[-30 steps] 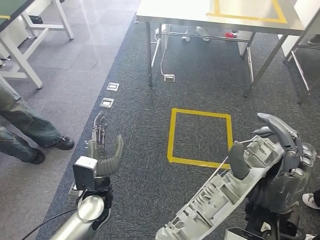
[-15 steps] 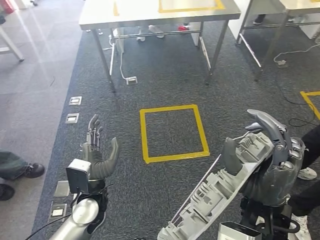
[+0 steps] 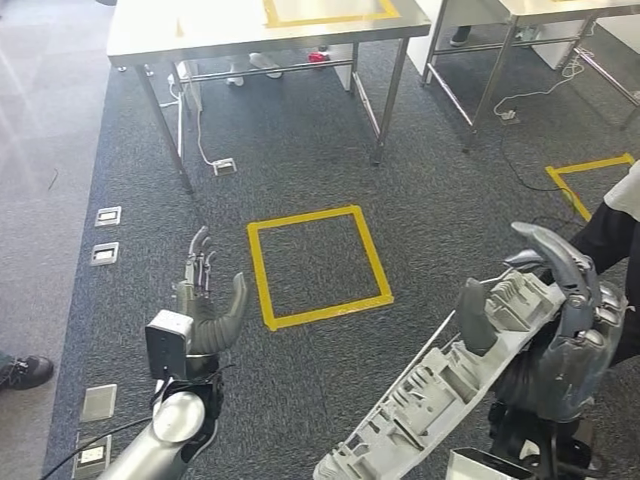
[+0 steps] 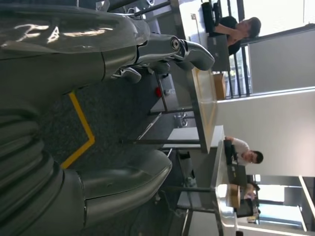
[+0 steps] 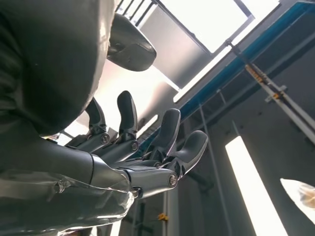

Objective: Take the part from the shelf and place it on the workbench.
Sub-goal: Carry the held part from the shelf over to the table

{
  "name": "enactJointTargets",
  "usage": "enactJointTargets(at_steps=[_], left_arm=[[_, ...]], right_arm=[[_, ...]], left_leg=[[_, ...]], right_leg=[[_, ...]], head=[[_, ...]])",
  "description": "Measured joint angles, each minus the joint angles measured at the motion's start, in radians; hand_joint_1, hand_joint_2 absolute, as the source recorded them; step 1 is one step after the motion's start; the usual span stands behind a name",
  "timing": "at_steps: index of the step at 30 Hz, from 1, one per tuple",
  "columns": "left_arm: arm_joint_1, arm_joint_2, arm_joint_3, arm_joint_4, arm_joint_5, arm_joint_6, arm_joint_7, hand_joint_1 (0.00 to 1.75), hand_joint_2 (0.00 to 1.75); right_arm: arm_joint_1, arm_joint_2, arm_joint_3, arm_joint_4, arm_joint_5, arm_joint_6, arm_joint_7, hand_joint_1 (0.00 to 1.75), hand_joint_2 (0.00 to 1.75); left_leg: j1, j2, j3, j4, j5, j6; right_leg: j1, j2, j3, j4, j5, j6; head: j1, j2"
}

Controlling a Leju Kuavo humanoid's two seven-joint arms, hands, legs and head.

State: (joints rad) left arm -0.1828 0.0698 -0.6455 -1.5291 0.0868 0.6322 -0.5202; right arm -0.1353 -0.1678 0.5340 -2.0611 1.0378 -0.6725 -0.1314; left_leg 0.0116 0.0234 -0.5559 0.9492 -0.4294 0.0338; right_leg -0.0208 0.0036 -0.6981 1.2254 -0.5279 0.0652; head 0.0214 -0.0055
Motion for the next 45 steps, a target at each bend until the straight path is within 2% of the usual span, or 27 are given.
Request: enactJointTargets(at_steps=[2, 3, 4, 5, 9, 15, 19, 21, 23, 24, 26, 27, 28, 29, 31, 32, 33, 34, 35, 36, 38, 39, 40, 42, 43, 44, 45], left_arm=[[0.001, 0.0, 0.0, -0.001, -0.008, 0.008, 0.007, 0.0, 1.75], [0.001, 0.0, 0.0, -0.003, -0.013, 0.012, 0.01, 0.0, 1.75], [0.001, 0.001, 0.0, -0.004, -0.016, 0.014, 0.014, 0.0, 1.75], [0.002, 0.002, 0.0, -0.005, -0.018, 0.016, 0.018, 0.0, 1.75], [0.005, 0.005, 0.0, -0.01, -0.023, 0.016, 0.024, 0.0, 1.75], [0.008, 0.007, 0.0, -0.016, -0.025, 0.015, 0.025, 0.0, 1.75], [0.009, 0.007, 0.0, -0.019, -0.025, 0.015, 0.025, 0.0, 1.75], [0.009, 0.007, 0.0, -0.022, -0.025, 0.015, 0.025, 0.0, 1.75], [0.009, 0.007, 0.0, -0.027, -0.027, 0.015, 0.025, 0.0, 1.75], [0.009, 0.006, 0.0, -0.029, -0.027, 0.015, 0.024, 0.0, 1.75], [0.011, 0.005, 0.0, -0.029, -0.028, 0.014, 0.025, 0.0, 1.75], [0.013, 0.005, 0.0, -0.029, -0.028, 0.014, 0.025, 0.0, 1.75], [0.015, 0.004, 0.0, -0.029, -0.028, 0.014, 0.025, 0.0, 1.75], [0.017, 0.004, 0.0, -0.029, -0.028, 0.014, 0.025, 0.0, 1.75], [0.019, 0.004, 0.0, -0.029, -0.028, 0.014, 0.025, 0.0, 1.75], [0.019, 0.004, 0.0, -0.03, -0.029, 0.014, 0.025, 0.0, 1.75], [0.02, 0.004, 0.0, -0.031, -0.029, 0.014, 0.024, 0.0, 1.75], [0.02, 0.005, 0.0, -0.033, -0.03, 0.015, 0.024, 0.0, 1.75], [0.021, 0.005, 0.0, -0.035, -0.031, 0.015, 0.024, 0.0, 1.75], [0.021, 0.005, 0.0, -0.036, -0.031, 0.015, 0.024, 0.0, 1.75], [0.022, 0.005, 0.0, -0.039, -0.032, 0.016, 0.024, 0.0, 1.75], [0.021, 0.005, 0.0, -0.041, -0.032, 0.016, 0.024, 0.0, 1.75], [0.021, 0.005, 0.0, -0.042, -0.033, 0.016, 0.024, 0.0, 1.75], [0.024, 0.006, 0.0, -0.044, -0.033, 0.016, 0.024, 0.0, 1.75], [0.026, 0.006, 0.0, -0.044, -0.033, 0.016, 0.024, 0.0, 1.75], [0.028, 0.007, 0.0, -0.044, -0.033, 0.016, 0.024, 0.0, 1.75], [0.029, 0.008, 0.0, -0.044, -0.033, 0.016, 0.024, 0.0, 1.75]], right_arm=[[-0.001, 0.0, 0.0, 0.0, 0.007, 0.0, 0.004, 1.75, 1.75], [-0.002, 0.0, 0.0, 0.0, 0.009, 0.0, 0.006, 1.75, 1.75], [-0.003, 0.0, 0.001, 0.0, 0.009, 0.0, 0.007, 1.75, 1.75], [-0.004, 0.0, 0.002, -0.001, 0.009, 0.0, 0.008, 1.75, 1.75], [-0.006, 0.0, 0.004, -0.001, 0.01, 0.0, 0.013, 1.75, 1.75], [-0.006, 0.0, 0.005, -0.001, 0.01, 0.0, 0.012, 1.75, 1.75], [-0.006, 0.0, 0.005, -0.001, 0.01, 0.0, 0.012, 1.75, 1.75], [-0.006, 0.0, 0.005, -0.002, 0.01, 0.0, 0.011, 1.75, 1.75], [-0.006, 0.0, 0.005, -0.003, 0.013, 0.0, 0.011, 1.75, 1.75], [-0.007, 0.0, 0.005, -0.004, 0.015, 0.0, 0.011, 1.75, 1.75], [-0.006, 0.0, 0.005, -0.004, 0.021, 0.0, 0.011, 1.75, 1.75], [-0.004, 0.0, 0.006, -0.004, 0.022, 0.0, 0.012, 1.75, 1.75], [-0.002, 0.0, 0.006, -0.004, 0.025, 0.0, 0.012, 1.75, 1.75], [-0.002, 0.0, 0.006, -0.004, 0.026, 0.0, 0.012, 1.75, 1.75], [-0.002, 0.0, 0.006, -0.004, 0.028, 0.0, 0.013, 1.75, 1.75], [-0.002, 0.0, 0.006, -0.003, 0.028, 0.0, 0.014, 1.75, 1.75], [-0.002, 0.0, 0.006, -0.004, 0.027, 0.0, 0.014, 1.75, 1.75], [-0.001, 0.0, 0.006, -0.004, 0.027, 0.0, 0.015, 1.75, 1.75], [-0.001, 0.0, 0.007, -0.004, 0.027, 0.0, 0.016, 1.75, 1.75], [-0.001, -0.001, 0.007, -0.004, 0.027, 0.0, 0.016, 1.75, 1.75], [-0.001, -0.001, 0.008, -0.005, 0.027, 0.0, 0.017, 1.75, 1.75], [-0.002, -0.001, 0.008, -0.006, 0.027, 0.0, 0.017, 1.75, 1.75], [-0.003, -0.001, 0.008, -0.007, 0.027, 0.0, 0.016, 1.75, 1.75], [-0.004, 0.0, 0.009, -0.007, 0.027, 0.0, 0.017, 1.75, 1.75], [-0.004, 0.0, 0.009, -0.007, 0.027, 0.0, 0.017, 1.75, 1.75], [-0.004, -0.001, 0.01, -0.007, 0.027, 0.0, 0.017, 1.75, 1.75], [-0.004, -0.001, 0.01, -0.007, 0.027, 0.0, 0.018, 1.75, 1.75]], left_leg=[[0.0, 0.004, 0.004, 0.001, -0.004, -0.005], [-0.002, 0.005, 0.004, 0.004, -0.005, -0.008], [-0.004, 0.005, 0.003, 0.006, -0.006, -0.013], [-0.008, 0.005, 0.001, 0.01, -0.007, -0.014], [-0.012, 0.005, -0.001, 0.011, -0.005, -0.002], [-0.011, 0.005, 0.005, -0.004, 0.001, -0.013], [-0.011, 0.005, 0.004, -0.004, 0.001, -0.021], [-0.012, 0.005, 0.011, -0.016, 0.003, -0.012], [-0.005, 0.009, 0.036, -0.054, 0.016, -0.003], [0.001, 0.012, 0.049, -0.072, 0.022, -0.001], [0.007, 0.014, 0.06, -0.082, 0.023, -0.002], [0.009, 0.014, 0.062, -0.081, 0.021, -0.004], [0.011, 0.014, 0.064, -0.078, 0.017, -0.008], [0.015, 0.013, 0.065, -0.074, 0.012, -0.014], [0.026, 0.012, 0.07, -0.054, -0.007, -0.032], [0.028, 0.011, 0.068, -0.041, -0.018, -0.043], [0.027, 0.01, 0.064, -0.026, -0.027, -0.053], [0.025, 0.009, 0.058, -0.017, -0.031, -0.061], [0.023, 0.009, 0.053, -0.011, -0.032, -0.067], [0.024, 0.01, 0.051, -0.009, -0.032, -0.071], [0.027, 0.008, 0.043, 0.013, -0.047, -0.075], [0.027, 0.004, 0.021, 0.054, -0.067, -0.074], [0.025, -0.002, -0.015, 0.12, -0.092, -0.072], [0.019, -0.01, -0.115, 0.276, -0.136, -0.063], [0.015, -0.012, -0.154, 0.324, -0.137, -0.057], [0.01, -0.014, -0.174, 0.333, -0.116, -0.048], [0.005, -0.015, -0.173, 0.301, -0.077, -0.037]], right_leg=[[-0.002, -0.006, 0.076, -0.137, 0.062, -0.002], [0.0, -0.01, 0.116, -0.204, 0.082, -0.006], [0.003, -0.012, 0.141, -0.249, 0.092, -0.012], [0.004, -0.014, 0.153, -0.269, 0.093, -0.016], [0.005, -0.009, 0.156, -0.274, 0.093, -0.021], [0.007, -0.009, 0.156, -0.274, 0.092, -0.031], [0.006, -0.01, 0.156, -0.276, 0.093, -0.032], [0.006, -0.011, 0.163, -0.288, 0.098, -0.026], [0.007, -0.01, 0.16, -0.279, 0.088, -0.02], [0.008, -0.008, 0.145, -0.245, 0.069, -0.017], [0.001, -0.005, 0.081, -0.113, 0.012, -0.008], [-0.004, -0.005, 0.046, -0.05, -0.006, -0.002], [-0.01, -0.006, 0.025, -0.017, -0.007, 0.005], [-0.016, -0.007, 0.023, -0.024, 0.012, 0.013], [-0.029, -0.012, 0.073, -0.141, 0.087, 0.031], [-0.03, -0.014, 0.104, -0.201, 0.107, 0.038], [-0.03, -0.015, 0.125, -0.24, 0.115, 0.033], [-0.028, -0.014, 0.132, -0.254, 0.108, 0.023], [-0.024, -0.011, 0.131, -0.251, 0.099, 0.007], [-0.024, -0.007, 0.127, -0.248, 0.097, -0.009], [-0.022, -0.001, 0.129, -0.247, 0.092, -0.026], [-0.022, 0.001, 0.133, -0.248, 0.089, -0.032], [-0.02, 0.002, 0.137, -0.249, 0.085, -0.038], [-0.013, 0.005, 0.143, -0.249, 0.078, -0.049], [-0.007, 0.008, 0.148, -0.249, 0.074, -0.054], [-0.002, 0.012, 0.155, -0.249, 0.069, -0.058], [0.004, 0.015, 0.164, -0.249, 0.064, -0.06]], head=[[0.008, 0.0], [0.011, 0.0], [0.013, 0.0], [0.012, 0.0], [-0.006, 0.0], [-0.023, 0.0], [-0.027, 0.0], [-0.03, 0.0], [-0.033, 0.0], [-0.031, 0.0], [-0.016, 0.0], [-0.01, 0.0], [-0.006, 0.0], [-0.004, 0.0], [0.002, 0.0], [0.009, 0.0], [0.015, 0.0], [0.016, 0.0], [0.013, 0.0], [0.006, 0.0], [-0.01, 0.0], [-0.018, 0.0], [-0.027, 0.0], [-0.042, 0.0], [-0.047, 0.0], [-0.051, 0.0], [-0.055, 0.0]])
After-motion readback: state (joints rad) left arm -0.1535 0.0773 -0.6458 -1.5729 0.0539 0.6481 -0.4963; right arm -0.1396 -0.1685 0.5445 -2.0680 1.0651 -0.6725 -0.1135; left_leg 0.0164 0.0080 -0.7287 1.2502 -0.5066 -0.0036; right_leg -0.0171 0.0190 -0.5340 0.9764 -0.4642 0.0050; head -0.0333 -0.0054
